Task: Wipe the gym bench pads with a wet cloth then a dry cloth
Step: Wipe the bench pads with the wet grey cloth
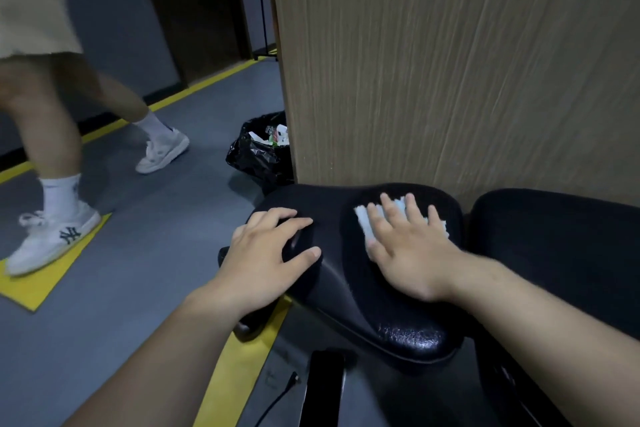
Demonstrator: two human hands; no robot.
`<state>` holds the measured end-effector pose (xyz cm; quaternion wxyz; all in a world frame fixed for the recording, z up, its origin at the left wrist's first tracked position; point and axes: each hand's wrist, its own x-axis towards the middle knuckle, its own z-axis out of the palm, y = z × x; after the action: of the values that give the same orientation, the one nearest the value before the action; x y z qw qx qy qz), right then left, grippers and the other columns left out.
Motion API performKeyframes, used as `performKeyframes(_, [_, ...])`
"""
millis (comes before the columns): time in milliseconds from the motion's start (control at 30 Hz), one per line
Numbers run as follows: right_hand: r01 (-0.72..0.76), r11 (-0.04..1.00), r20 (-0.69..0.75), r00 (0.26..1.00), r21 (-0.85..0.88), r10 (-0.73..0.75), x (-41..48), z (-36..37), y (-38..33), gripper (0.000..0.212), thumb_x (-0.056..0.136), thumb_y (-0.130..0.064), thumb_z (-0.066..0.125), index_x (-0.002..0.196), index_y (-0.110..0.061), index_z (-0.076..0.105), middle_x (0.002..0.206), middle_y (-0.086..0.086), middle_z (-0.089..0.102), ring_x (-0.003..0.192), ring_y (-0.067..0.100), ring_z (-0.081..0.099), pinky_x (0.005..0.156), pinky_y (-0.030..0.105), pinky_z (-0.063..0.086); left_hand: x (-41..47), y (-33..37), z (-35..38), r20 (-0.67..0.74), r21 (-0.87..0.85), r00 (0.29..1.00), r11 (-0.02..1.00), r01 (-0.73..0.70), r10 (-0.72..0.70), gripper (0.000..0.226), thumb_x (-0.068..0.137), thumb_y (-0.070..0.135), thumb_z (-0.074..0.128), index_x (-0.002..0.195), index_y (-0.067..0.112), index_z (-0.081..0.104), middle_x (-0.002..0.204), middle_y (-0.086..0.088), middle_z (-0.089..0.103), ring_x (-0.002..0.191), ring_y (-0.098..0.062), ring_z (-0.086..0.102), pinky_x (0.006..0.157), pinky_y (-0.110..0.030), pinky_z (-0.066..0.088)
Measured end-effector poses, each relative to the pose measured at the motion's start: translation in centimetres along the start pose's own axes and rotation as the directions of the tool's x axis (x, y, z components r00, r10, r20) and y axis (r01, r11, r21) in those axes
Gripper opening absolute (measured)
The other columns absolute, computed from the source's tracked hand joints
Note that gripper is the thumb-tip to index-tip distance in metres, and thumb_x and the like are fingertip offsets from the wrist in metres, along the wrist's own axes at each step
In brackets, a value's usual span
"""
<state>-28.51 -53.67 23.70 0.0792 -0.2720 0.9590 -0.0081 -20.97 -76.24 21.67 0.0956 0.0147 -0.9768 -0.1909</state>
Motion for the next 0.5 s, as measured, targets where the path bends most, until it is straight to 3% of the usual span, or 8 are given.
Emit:
performKeyframes(100, [0.112,0.993,-0.078,0.990,-0.023,-0.113,-5.0,1.8,-1.4,0.069,0.096,-0.048,0.004,0.157,-0.016,-0.005,0.163,0.010,-0.015,0.149,0.036,-0.017,0.121,0.046,-0.007,0.0,-0.7,0.0,-0.012,-0.036,0.999,0.999,0.041,-0.042,0.081,0.074,0.082,0.032,0.141,0.040,0.048,0.149,0.013,0.034,0.141,-0.011,0.022,0.114,-0.039,0.025])
performKeyframes(200, [0.133,0.987,-0.229,0.962,-0.086,-0.150,-7.4,3.8,-2.6,0.066,0.096,-0.044,0.027,0.150,-0.007,0.036,0.157,0.019,0.031,0.145,0.042,0.026,0.112,0.046,0.016,-0.1,-1.6,0.0,0.013,-0.097,0.990,0.986,0.139,-0.138,0.086,0.075,0.084,0.042,0.147,0.036,0.039,0.155,0.008,0.023,0.145,-0.016,0.016,0.117,-0.044,0.027])
performKeyframes(300, [0.150,0.982,-0.262,0.949,-0.113,-0.175,-6.7,4.5,-3.7,0.065,0.089,-0.043,0.037,0.138,-0.003,0.052,0.145,0.022,0.048,0.134,0.043,0.044,0.103,0.051,0.024,-0.1,-2.6,0.1,0.026,-0.151,0.980,0.968,0.201,-0.199,0.078,0.085,0.073,0.048,0.150,0.032,0.033,0.155,0.010,0.019,0.145,-0.018,0.019,0.117,-0.045,0.028])
performKeyframes(400, [0.194,0.971,-0.248,0.943,-0.138,-0.223,-5.2,4.2,-4.7,0.065,0.090,-0.041,0.036,0.139,-0.001,0.051,0.146,0.023,0.046,0.136,0.043,0.041,0.105,0.051,0.022,-0.1,-3.1,0.2,-0.012,-0.196,0.980,0.961,0.194,-0.200,0.060,0.097,0.055,0.042,0.149,0.027,0.036,0.155,0.009,0.023,0.145,-0.016,0.023,0.117,-0.042,0.027])
performKeyframes(433, [0.214,0.967,-0.219,0.946,-0.136,-0.240,-4.6,3.7,-5.3,0.065,0.092,-0.040,0.034,0.144,-0.001,0.044,0.151,0.024,0.039,0.141,0.044,0.033,0.109,0.050,0.019,-0.2,-3.2,0.2,-0.024,-0.211,0.980,0.960,0.186,-0.196,0.055,0.100,0.049,0.040,0.149,0.025,0.037,0.155,0.010,0.025,0.144,-0.014,0.024,0.117,-0.041,0.027])
performKeyframes(500, [0.244,0.959,-0.151,0.952,-0.143,-0.265,-3.0,2.6,-6.4,0.068,0.098,-0.040,0.024,0.155,-0.004,0.014,0.162,0.023,0.006,0.149,0.042,0.001,0.119,0.053,0.004,-0.2,-3.4,0.3,-0.042,-0.231,0.980,0.956,0.179,-0.193,0.048,0.103,0.037,0.039,0.148,0.023,0.039,0.154,0.010,0.027,0.143,-0.012,0.025,0.118,-0.038,0.026])
